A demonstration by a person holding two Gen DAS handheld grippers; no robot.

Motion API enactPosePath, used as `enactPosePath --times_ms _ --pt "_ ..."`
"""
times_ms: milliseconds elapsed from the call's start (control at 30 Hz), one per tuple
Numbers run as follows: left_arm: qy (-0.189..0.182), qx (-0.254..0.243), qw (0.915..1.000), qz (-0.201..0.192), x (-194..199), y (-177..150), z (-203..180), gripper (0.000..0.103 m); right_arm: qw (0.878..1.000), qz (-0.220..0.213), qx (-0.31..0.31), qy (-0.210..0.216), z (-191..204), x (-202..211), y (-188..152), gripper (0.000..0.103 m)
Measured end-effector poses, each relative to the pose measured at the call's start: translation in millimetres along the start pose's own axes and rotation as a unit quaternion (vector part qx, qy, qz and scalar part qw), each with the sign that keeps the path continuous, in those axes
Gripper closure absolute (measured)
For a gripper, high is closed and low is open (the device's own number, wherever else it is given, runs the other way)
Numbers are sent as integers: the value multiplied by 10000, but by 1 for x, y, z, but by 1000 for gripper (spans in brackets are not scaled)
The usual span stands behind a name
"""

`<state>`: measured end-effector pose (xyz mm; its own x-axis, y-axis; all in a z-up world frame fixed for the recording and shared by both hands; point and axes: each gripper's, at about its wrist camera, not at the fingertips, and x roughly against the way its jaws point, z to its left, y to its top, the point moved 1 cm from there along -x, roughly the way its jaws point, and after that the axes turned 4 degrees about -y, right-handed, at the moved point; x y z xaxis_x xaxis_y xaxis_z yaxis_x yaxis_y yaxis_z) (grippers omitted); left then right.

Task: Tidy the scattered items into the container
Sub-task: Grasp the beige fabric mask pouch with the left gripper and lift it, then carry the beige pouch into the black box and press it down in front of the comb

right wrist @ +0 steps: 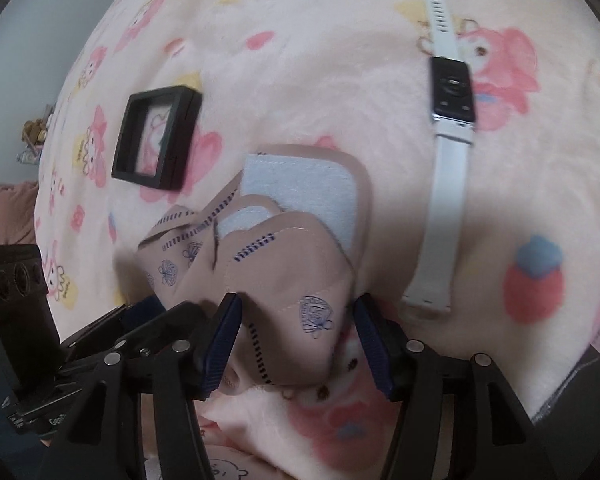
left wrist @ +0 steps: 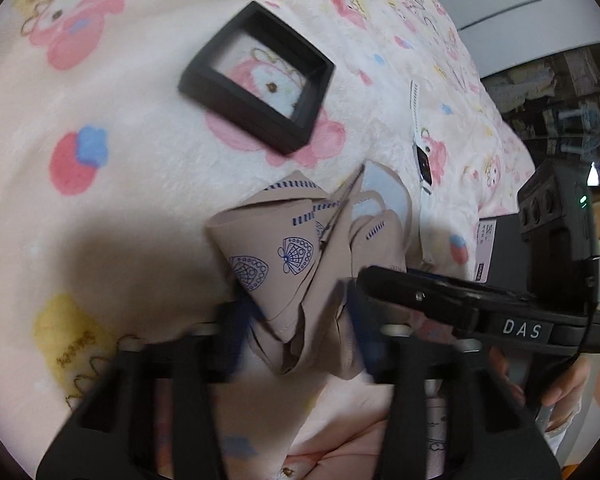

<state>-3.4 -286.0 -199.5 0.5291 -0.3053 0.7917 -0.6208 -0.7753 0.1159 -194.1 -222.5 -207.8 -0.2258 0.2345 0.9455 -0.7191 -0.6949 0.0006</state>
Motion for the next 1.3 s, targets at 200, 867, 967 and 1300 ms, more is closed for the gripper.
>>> enactPosePath --times_ms 200,867,967,1300 --pt "49 -773 9964 -332 37 -7 -50 97 9971 -619 193 389 10 45 -23 94" --pt "-1007 -3123 9446 15 45 -109 -277 97 9441 -3086 -1152 -120 -102 234 -223 95" --pt "-953 -3257 9404 201 22 -120 -299 97 9368 -3134 -1556 -66 -138 236 -247 95" --pt "229 -3608 9311 484 -46 -131 -308 97 9343 -2299 -2638 -680 -223 188 -279 95"
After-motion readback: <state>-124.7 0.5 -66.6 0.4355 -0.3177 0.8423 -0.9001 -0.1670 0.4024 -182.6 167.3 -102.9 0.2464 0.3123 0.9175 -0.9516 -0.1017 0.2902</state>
